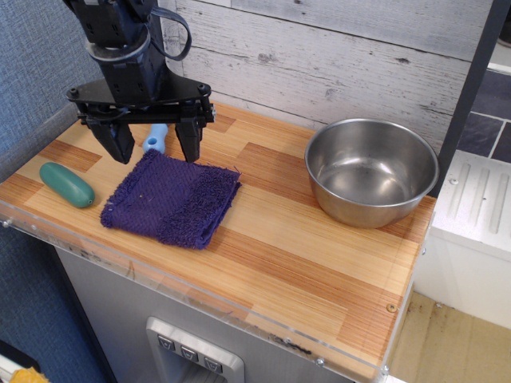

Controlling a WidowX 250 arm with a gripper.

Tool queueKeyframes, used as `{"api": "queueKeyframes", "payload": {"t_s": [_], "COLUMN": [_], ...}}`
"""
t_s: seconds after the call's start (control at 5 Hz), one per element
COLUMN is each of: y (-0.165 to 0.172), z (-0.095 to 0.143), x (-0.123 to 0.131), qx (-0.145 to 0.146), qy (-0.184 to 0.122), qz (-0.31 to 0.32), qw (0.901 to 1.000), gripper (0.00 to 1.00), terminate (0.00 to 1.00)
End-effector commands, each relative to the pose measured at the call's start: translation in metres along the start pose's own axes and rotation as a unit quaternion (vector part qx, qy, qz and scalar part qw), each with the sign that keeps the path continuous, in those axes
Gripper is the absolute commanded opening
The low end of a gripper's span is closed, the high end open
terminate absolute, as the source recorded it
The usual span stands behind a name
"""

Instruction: Move towel in between bowl and blue spoon

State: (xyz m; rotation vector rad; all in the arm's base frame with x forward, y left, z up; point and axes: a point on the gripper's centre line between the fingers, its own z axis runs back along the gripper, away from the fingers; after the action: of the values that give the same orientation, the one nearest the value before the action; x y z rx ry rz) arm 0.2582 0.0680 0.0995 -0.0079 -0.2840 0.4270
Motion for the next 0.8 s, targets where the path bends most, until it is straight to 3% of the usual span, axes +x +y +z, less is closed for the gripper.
{"api": "queueKeyframes", "payload": {"t_s": [0.0,0.6], "y": [0.000,-0.005], "z": [0.000,-0.047], "x": [0.000,0.000], "qx": [0.000,0.026], "qy": [0.000,-0.017], "qz": [0.000,-0.010], "qw": [1.0000,0.9995], "gripper": [1.00,1.00], "terminate": [0.00,0.00]}}
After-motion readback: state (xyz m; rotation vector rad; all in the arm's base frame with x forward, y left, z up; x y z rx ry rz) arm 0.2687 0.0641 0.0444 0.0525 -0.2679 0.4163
